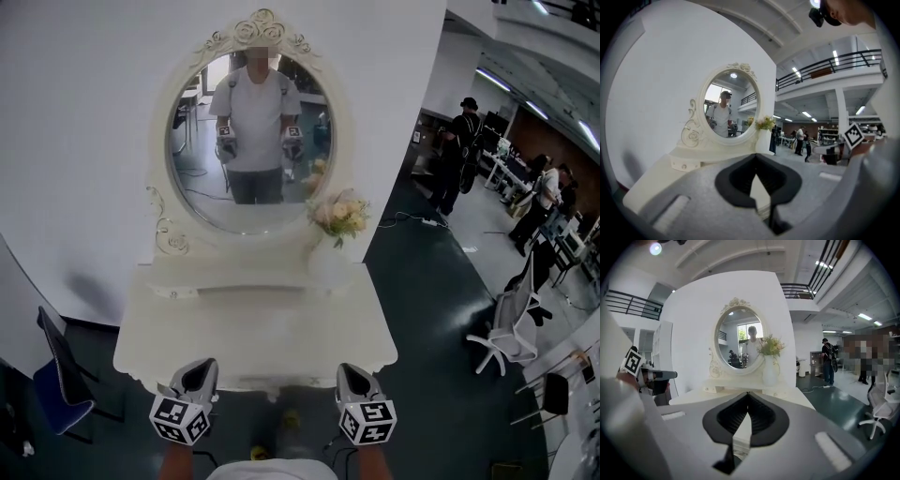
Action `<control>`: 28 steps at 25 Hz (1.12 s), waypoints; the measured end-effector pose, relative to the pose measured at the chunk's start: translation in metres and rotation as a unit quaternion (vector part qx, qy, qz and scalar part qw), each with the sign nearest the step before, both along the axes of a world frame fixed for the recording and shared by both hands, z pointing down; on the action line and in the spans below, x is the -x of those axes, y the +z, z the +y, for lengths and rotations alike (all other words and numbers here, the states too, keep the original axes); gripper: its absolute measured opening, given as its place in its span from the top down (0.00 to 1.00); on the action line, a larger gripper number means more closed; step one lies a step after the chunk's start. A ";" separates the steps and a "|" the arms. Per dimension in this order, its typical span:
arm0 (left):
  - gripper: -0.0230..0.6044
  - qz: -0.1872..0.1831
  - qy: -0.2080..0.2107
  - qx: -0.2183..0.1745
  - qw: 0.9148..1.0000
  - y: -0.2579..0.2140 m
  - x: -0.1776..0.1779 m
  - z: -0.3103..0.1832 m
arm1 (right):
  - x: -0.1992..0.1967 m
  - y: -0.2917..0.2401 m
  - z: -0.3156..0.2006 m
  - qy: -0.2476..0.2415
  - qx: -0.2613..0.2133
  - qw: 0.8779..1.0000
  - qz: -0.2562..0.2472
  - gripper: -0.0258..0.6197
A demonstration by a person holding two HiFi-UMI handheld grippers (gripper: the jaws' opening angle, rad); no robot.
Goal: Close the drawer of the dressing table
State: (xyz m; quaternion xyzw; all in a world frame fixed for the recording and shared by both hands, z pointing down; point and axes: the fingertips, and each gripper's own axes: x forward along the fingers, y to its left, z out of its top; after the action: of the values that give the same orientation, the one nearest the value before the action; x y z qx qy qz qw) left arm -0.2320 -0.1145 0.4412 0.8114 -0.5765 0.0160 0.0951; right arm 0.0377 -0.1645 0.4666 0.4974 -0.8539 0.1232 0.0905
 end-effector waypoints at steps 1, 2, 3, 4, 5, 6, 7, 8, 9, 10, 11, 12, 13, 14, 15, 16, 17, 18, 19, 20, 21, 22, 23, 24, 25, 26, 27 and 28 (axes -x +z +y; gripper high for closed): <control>0.96 0.001 -0.001 0.000 1.000 -0.002 0.001 -0.001 | 0.001 -0.005 -0.001 -0.001 -0.005 1.000 0.000 0.96; 0.96 0.002 -0.002 -0.001 1.000 -0.003 0.003 -0.003 | 0.002 -0.009 -0.003 0.000 -0.009 1.000 -0.001 0.96; 0.96 0.003 -0.002 -0.001 1.000 -0.005 0.004 -0.004 | 0.002 -0.011 -0.004 0.002 -0.012 1.000 0.001 0.96; 0.96 0.003 -0.002 -0.002 1.000 -0.006 0.005 -0.004 | 0.002 -0.013 -0.004 0.005 -0.014 1.000 0.004 0.96; 0.96 0.002 -0.002 -0.002 1.000 -0.008 0.006 -0.004 | 0.003 -0.015 -0.004 0.005 -0.013 1.000 0.005 0.96; 0.96 0.002 -0.002 -0.003 1.000 -0.010 0.007 -0.004 | 0.004 -0.016 -0.003 0.005 -0.013 1.000 0.005 0.96; 0.96 0.001 -0.002 -0.005 1.000 -0.012 0.009 -0.005 | 0.005 -0.018 -0.003 0.004 -0.015 1.000 0.010 0.96; 0.97 -0.001 -0.001 -0.007 1.000 -0.015 0.010 -0.006 | 0.006 -0.020 -0.003 0.002 -0.019 1.000 0.018 0.96; 0.97 -0.003 -0.001 -0.008 1.000 -0.017 0.012 -0.007 | 0.009 -0.022 -0.004 -0.002 -0.023 0.999 0.024 0.96; 0.97 -0.006 -0.001 -0.010 1.000 -0.019 0.015 -0.008 | 0.011 -0.024 -0.004 -0.005 -0.025 0.999 0.024 0.96; 0.97 -0.007 -0.002 -0.011 1.000 -0.020 0.016 -0.009 | 0.012 -0.025 -0.004 -0.007 -0.026 0.999 0.021 0.96; 0.97 -0.009 -0.004 -0.012 1.000 -0.021 0.018 -0.010 | 0.012 -0.027 -0.005 -0.006 -0.026 0.999 0.019 0.96; 0.97 -0.010 -0.005 -0.012 1.000 -0.021 0.018 -0.009 | 0.011 -0.027 -0.005 -0.005 -0.026 0.999 0.018 0.96; 0.97 -0.011 -0.006 -0.011 1.000 -0.021 0.017 -0.009 | 0.010 -0.027 -0.005 -0.005 -0.024 1.000 0.017 0.96; 0.97 -0.013 -0.007 -0.011 1.000 -0.020 0.017 -0.008 | 0.010 -0.026 -0.005 -0.005 -0.022 1.000 0.015 0.96; 0.97 -0.015 -0.007 -0.010 1.000 -0.020 0.017 -0.008 | 0.009 -0.026 -0.005 -0.005 -0.020 1.000 0.013 0.96; 0.97 -0.016 -0.007 -0.010 1.000 -0.020 0.017 -0.008 | 0.008 -0.025 -0.005 -0.003 -0.019 1.000 0.012 0.96; 0.97 -0.015 -0.007 -0.010 1.000 -0.020 0.017 -0.008 | 0.008 -0.025 -0.005 -0.002 -0.018 1.000 0.013 0.96; 0.97 -0.014 -0.005 -0.009 1.000 -0.019 0.017 -0.007 | 0.007 -0.025 -0.003 -0.001 -0.018 1.000 0.016 0.96; 0.97 -0.013 -0.004 -0.007 1.000 -0.018 0.016 -0.007 | 0.006 -0.024 -0.002 -0.001 -0.018 1.000 0.022 0.96; 0.97 -0.014 -0.003 -0.005 1.000 -0.018 0.015 -0.006 | 0.006 -0.024 -0.001 -0.002 -0.018 0.999 0.027 0.96; 0.97 -0.016 -0.002 -0.005 1.000 -0.018 0.014 -0.005 | 0.005 -0.024 0.000 -0.003 -0.017 0.999 0.029 0.96; 0.97 -0.018 -0.002 -0.004 1.000 -0.018 0.014 -0.005 | 0.005 -0.025 0.001 -0.003 -0.015 0.999 0.028 0.96; 0.97 -0.019 -0.001 -0.005 1.000 -0.019 0.014 -0.004 | 0.004 -0.025 0.002 -0.004 -0.014 1.000 0.027 0.96; 0.97 -0.021 -0.001 -0.005 1.000 -0.020 0.014 -0.004 | 0.004 -0.024 0.002 -0.004 -0.012 1.000 0.027 0.96; 0.97 -0.021 -0.001 -0.005 1.000 -0.020 0.013 -0.003 | 0.003 -0.024 0.003 -0.004 -0.011 1.000 0.026 0.96; 0.97 -0.022 -0.002 -0.006 1.000 -0.020 0.013 -0.003 | 0.002 -0.023 0.004 -0.003 -0.009 1.000 0.026 0.96; 0.97 -0.022 -0.002 -0.005 1.000 -0.020 0.013 -0.002 | 0.001 -0.022 0.005 -0.003 -0.007 1.000 0.025 0.96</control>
State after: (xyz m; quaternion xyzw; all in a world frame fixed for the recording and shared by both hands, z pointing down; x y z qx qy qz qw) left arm -0.2450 -0.1162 0.4211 0.8101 -0.5802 0.0303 0.0782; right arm 0.0371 -0.1594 0.4446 0.4987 -0.8536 0.1040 0.1088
